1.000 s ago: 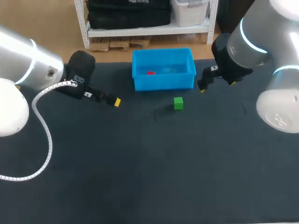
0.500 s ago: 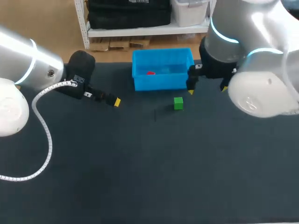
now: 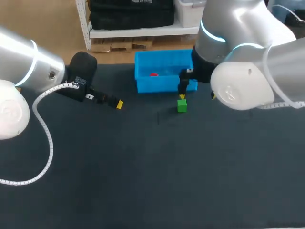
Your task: Use the left arm to pick the red cube and place it into the blue plastic box first, then use the right arm to grasp the green cube and put it into the same blue plastic box after the first action is fully finished.
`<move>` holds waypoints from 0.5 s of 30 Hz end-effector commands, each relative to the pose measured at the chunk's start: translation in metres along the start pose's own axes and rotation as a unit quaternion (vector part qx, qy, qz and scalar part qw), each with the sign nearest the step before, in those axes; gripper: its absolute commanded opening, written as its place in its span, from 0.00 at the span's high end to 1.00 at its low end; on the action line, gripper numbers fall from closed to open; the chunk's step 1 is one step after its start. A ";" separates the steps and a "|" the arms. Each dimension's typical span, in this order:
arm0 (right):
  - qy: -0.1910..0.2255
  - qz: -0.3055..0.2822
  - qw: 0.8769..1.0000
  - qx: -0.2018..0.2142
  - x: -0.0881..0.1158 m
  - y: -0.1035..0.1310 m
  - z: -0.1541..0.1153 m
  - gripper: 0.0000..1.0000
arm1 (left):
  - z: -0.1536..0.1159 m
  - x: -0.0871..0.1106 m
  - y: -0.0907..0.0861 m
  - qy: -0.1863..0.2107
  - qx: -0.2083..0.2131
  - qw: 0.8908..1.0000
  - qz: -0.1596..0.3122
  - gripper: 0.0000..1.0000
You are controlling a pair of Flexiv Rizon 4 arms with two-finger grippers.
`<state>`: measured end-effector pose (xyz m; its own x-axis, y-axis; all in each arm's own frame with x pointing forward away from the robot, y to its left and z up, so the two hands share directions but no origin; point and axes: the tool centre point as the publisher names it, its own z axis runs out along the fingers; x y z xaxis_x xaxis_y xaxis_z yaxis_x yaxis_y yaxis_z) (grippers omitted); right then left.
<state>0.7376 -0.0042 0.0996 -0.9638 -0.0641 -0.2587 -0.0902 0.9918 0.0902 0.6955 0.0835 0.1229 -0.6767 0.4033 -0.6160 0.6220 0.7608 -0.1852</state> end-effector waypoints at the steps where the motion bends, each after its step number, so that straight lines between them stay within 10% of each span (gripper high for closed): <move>1: -0.002 -0.007 1.000 -0.002 -0.004 0.005 0.011 0.00 | 0.000 0.001 0.001 -0.002 0.003 1.000 0.001 0.00; 15: -0.011 -0.031 0.999 -0.005 -0.014 0.017 0.052 0.00 | 0.000 0.001 0.001 -0.002 0.003 1.000 0.001 0.00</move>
<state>0.7548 0.0125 0.0645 -0.9502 -0.1210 -0.2873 -0.1524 0.9842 0.0897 0.6956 0.0833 0.1230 -0.6767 0.4035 -0.6159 0.6221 0.7607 -0.1851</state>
